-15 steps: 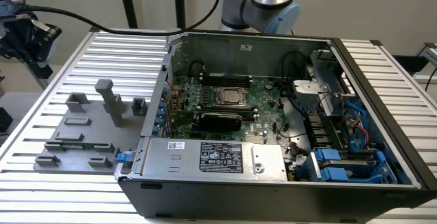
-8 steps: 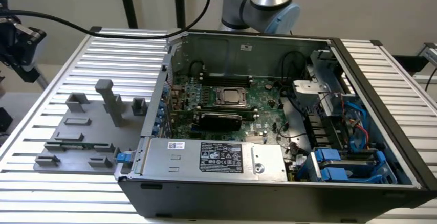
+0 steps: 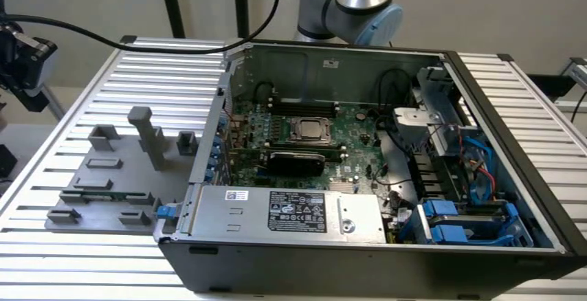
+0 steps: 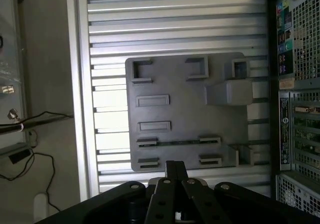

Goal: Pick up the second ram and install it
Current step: 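Pick up the second ram and move it above second insertion slot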

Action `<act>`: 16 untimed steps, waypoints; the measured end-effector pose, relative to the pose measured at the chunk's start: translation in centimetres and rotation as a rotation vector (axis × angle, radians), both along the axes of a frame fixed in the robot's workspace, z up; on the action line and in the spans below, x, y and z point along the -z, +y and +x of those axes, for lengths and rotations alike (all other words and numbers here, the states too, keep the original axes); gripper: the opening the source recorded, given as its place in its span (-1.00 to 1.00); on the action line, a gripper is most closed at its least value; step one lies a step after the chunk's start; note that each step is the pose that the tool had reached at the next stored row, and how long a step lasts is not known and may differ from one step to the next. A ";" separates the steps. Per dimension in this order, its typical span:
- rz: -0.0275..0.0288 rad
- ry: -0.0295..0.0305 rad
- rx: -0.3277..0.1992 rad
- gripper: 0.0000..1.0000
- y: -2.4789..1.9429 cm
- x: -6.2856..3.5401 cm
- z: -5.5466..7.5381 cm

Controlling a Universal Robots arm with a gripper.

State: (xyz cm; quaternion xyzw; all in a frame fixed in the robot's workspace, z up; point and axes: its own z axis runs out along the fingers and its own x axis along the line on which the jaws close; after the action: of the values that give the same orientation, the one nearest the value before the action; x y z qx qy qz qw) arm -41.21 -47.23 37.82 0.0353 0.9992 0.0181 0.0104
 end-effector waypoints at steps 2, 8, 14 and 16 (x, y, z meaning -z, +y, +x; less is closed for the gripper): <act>-0.0001 0.0000 0.000 -0.79 0.00 0.00 0.0; 0.0000 0.0000 0.000 -0.79 0.00 0.00 0.0; -0.0001 0.0001 -0.077 -0.79 0.00 0.60 0.0; -0.0001 0.0000 -0.114 -0.79 0.00 0.82 0.0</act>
State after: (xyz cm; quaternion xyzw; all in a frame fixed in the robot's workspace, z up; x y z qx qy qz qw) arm -41.19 -47.23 37.00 -0.0215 0.9996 0.0186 0.0094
